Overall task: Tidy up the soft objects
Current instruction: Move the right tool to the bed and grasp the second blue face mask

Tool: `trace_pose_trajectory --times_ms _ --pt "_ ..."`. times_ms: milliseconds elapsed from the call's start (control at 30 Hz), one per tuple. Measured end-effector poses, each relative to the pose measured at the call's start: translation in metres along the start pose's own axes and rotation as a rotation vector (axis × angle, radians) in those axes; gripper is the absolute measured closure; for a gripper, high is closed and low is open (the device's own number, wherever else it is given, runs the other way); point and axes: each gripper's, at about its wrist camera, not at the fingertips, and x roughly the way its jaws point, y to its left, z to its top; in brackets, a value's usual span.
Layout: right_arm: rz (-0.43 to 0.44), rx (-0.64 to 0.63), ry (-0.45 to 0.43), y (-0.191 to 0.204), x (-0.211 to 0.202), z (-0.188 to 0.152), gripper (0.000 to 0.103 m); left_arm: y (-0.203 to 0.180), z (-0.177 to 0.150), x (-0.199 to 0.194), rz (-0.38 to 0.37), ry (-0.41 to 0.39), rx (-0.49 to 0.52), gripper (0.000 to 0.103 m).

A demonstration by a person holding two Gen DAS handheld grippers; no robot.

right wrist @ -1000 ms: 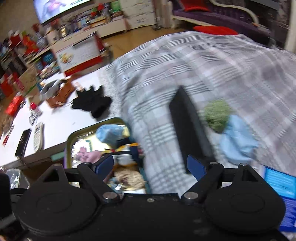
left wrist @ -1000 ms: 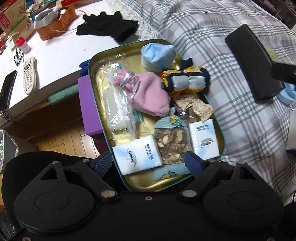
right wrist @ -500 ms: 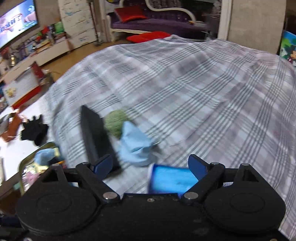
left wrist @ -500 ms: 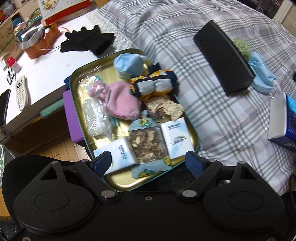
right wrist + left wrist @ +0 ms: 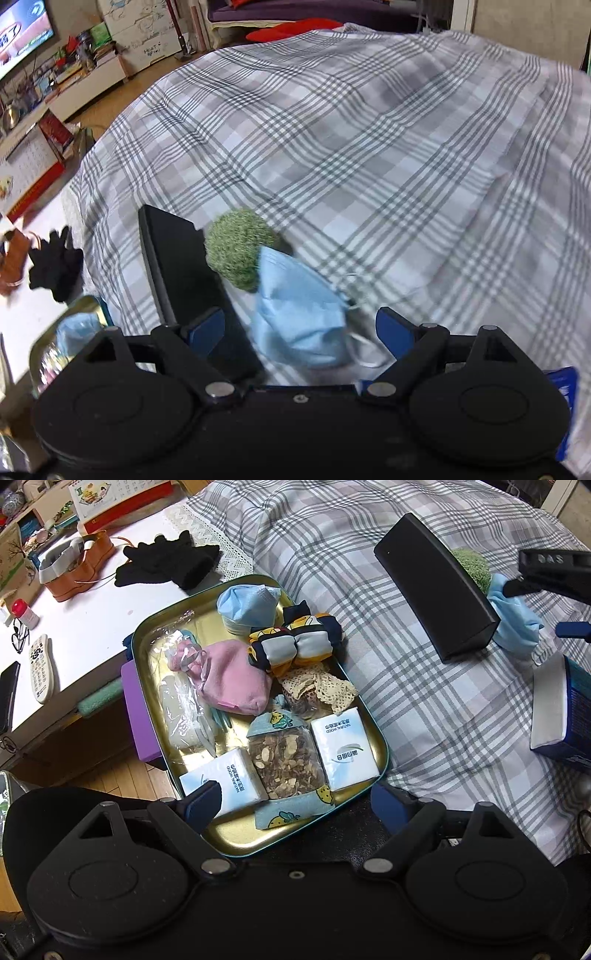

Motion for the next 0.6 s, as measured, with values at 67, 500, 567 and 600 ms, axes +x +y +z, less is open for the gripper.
trace_pose_trajectory --times_ms 67,500,567,600 --pt "-0.007 0.002 0.008 0.008 0.008 0.001 0.013 0.000 0.001 0.001 0.004 0.001 0.002 0.018" --pt "-0.085 -0.005 0.029 -0.007 0.036 -0.004 0.054 -0.026 0.027 -0.008 0.008 -0.028 0.061 0.018" --pt "-0.119 -0.019 -0.013 -0.014 0.026 -0.005 0.055 -0.035 0.037 -0.012 0.002 -0.039 0.075 0.018" --pt "-0.138 -0.025 -0.038 -0.018 0.021 -0.005 0.055 -0.040 0.043 -0.014 -0.002 -0.047 0.081 0.018"
